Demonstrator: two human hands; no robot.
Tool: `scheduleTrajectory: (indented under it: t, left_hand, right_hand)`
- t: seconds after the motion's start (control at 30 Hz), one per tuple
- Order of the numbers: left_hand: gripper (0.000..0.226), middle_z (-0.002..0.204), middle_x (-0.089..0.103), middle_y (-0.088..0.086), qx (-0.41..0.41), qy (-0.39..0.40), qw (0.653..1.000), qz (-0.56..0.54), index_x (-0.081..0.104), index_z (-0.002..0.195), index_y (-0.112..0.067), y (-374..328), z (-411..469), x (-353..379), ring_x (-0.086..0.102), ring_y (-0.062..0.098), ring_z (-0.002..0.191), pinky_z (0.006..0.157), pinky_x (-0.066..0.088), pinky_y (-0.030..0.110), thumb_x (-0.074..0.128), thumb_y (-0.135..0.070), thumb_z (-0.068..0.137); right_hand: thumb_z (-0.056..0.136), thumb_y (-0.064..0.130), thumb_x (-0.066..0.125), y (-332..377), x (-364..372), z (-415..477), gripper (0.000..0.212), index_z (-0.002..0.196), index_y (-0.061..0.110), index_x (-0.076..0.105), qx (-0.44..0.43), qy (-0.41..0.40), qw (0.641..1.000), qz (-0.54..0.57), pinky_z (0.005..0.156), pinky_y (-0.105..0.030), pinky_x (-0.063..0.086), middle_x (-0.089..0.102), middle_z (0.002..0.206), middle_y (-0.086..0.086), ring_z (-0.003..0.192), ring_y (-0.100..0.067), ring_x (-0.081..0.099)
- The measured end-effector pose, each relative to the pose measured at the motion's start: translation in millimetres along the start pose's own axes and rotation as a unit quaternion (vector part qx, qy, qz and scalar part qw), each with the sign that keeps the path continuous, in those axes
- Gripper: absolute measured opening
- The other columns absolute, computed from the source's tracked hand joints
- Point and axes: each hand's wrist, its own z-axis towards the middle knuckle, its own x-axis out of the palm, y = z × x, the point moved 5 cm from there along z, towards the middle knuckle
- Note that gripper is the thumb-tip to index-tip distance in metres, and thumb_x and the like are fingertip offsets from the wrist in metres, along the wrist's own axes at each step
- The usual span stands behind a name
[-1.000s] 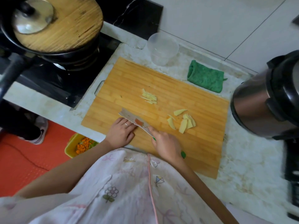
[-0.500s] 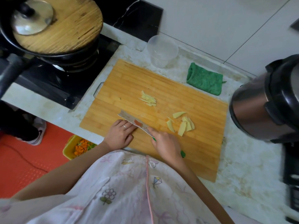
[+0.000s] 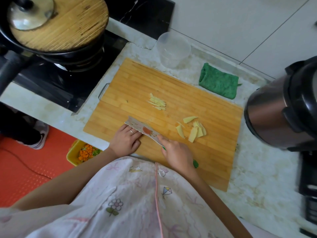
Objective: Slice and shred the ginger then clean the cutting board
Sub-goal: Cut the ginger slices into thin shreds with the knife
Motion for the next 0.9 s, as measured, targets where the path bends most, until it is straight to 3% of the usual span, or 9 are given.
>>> scheduleTrajectory:
  t: [0.2, 0.3, 0.4, 0.6, 0.83, 0.9]
  left_hand:
    - [0.033, 0.097, 0.069, 0.012, -0.001, 0.001, 1.000, 0.004, 0.069, 0.101, -0.005, -1, 2, -1, 0.051, 0.027, 0.093, 0.086, 0.039, 0.036, 0.045, -0.019, 0.082]
    - [0.033, 0.099, 0.068, 0.011, -0.003, 0.014, 1.000, -0.005, 0.059, 0.111, -0.009, -1, 2, -1, 0.052, 0.027, 0.090, 0.085, 0.040, 0.036, 0.045, -0.019, 0.083]
    - [0.033, 0.096, 0.067, 0.009, -0.009, 0.020, 1.000, -0.012, 0.053, 0.112, -0.012, -2, 3, -2, 0.054, 0.027, 0.085, 0.084, 0.040, 0.035, 0.045, -0.020, 0.082]
    - [0.034, 0.095, 0.070, 0.012, 0.001, 0.002, 1.000, 0.011, 0.070, 0.100, -0.005, -2, 2, -3, 0.050, 0.027, 0.093, 0.086, 0.039, 0.037, 0.045, -0.020, 0.082]
    - [0.035, 0.096, 0.069, 0.010, -0.010, -0.001, 1.000, 0.003, 0.071, 0.101, -0.006, -2, 0, -2, 0.054, 0.027, 0.093, 0.086, 0.042, 0.037, 0.044, -0.019, 0.083]
    - [0.035, 0.095, 0.069, 0.010, -0.015, 0.005, 1.000, 0.000, 0.070, 0.101, -0.006, -2, 1, -2, 0.054, 0.027, 0.091, 0.085, 0.042, 0.036, 0.044, -0.019, 0.082]
  right_hand:
    - [0.094, 0.019, 0.053, 0, -2, -1, 0.045, 0.138, 0.024, 0.042, -0.004, -0.003, 1.000, 0.019, 0.051, -0.028, 0.034, 0.070, 0.084, -0.006, 0.066, -0.024, 0.063]
    - [0.094, 0.018, 0.051, 4, 1, 9, 0.046, 0.139, 0.025, 0.042, 0.003, -0.005, 1.000, -0.001, 0.043, -0.027, 0.029, 0.069, 0.080, -0.005, 0.060, -0.023, 0.058]
    - [0.094, 0.018, 0.050, 8, -2, 18, 0.045, 0.137, 0.026, 0.042, 0.001, -0.016, 1.000, -0.018, 0.044, -0.028, 0.028, 0.070, 0.086, -0.006, 0.066, -0.027, 0.063]
    - [0.096, 0.022, 0.049, 5, 1, 2, 0.042, 0.136, 0.027, 0.039, -0.016, -0.018, 1.000, -0.013, 0.051, -0.029, 0.038, 0.071, 0.093, -0.002, 0.070, -0.024, 0.064]
    - [0.094, 0.018, 0.050, 3, 1, 4, 0.047, 0.140, 0.027, 0.040, -0.013, -0.016, 1.000, -0.001, 0.049, -0.029, 0.034, 0.069, 0.081, -0.005, 0.065, -0.023, 0.061]
    - [0.094, 0.016, 0.051, 6, 1, 8, 0.047, 0.138, 0.025, 0.042, -0.012, -0.013, 1.000, -0.007, 0.043, -0.028, 0.028, 0.068, 0.078, -0.006, 0.059, -0.024, 0.057]
